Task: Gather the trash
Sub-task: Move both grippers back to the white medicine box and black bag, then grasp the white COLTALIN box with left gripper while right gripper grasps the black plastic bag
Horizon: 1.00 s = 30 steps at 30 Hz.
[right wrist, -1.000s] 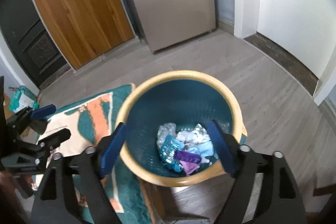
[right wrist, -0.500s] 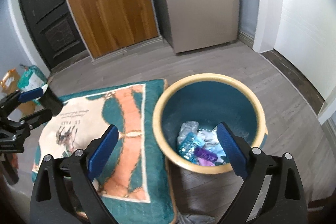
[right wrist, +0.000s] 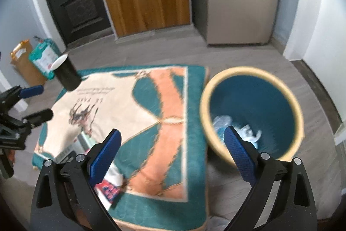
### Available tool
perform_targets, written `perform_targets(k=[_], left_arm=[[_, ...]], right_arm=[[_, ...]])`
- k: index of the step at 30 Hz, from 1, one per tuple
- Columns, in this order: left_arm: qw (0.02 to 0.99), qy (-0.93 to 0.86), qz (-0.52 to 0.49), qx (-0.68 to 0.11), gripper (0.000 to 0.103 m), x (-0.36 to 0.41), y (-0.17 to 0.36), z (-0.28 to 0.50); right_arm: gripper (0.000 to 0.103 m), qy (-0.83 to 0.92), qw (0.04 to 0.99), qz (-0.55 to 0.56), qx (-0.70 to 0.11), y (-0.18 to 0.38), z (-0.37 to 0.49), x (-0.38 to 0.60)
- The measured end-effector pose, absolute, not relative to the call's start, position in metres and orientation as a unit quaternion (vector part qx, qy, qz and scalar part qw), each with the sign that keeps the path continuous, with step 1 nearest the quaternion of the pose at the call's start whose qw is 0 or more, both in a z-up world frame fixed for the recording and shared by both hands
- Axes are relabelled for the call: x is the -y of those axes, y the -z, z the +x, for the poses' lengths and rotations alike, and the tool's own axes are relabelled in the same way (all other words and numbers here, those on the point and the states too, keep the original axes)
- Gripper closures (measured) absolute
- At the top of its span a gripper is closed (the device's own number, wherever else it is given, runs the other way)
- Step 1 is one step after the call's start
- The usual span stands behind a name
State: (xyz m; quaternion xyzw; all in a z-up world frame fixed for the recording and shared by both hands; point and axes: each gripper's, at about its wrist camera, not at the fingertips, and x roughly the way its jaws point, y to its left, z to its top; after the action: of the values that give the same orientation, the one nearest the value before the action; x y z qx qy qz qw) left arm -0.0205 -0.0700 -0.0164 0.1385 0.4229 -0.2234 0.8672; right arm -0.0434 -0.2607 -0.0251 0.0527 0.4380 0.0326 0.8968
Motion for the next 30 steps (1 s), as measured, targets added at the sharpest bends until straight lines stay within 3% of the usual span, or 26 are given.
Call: perform_targets(k=[11,15,28,30], left_arm=[[0.819,0.245,0.189,-0.483,0.012,0.064,0.078,-0.023],[0.800,0.261,0.184,-0.508,0.024,0.075,0.097,-0.021],[0.775,0.276,0.242,-0.515,0.019,0.105,0.119,-0.037],[0.773,0.273,0.248,-0.516,0.027,0.107,0.123,-0.035]], right_arm=[[0.008,-0.058,0.869,0.072,-0.485,0.062,-0.033,0.228],[0.008,-0.059,0.868,0.057,-0.489,0.066,-0.032,0.225],[0.008,-0.073,0.864,0.054,-0.495,0.075,-0.023,0.228],[0.008,-0.075,0.864,0.053,-0.496,0.075,-0.023,0.228]])
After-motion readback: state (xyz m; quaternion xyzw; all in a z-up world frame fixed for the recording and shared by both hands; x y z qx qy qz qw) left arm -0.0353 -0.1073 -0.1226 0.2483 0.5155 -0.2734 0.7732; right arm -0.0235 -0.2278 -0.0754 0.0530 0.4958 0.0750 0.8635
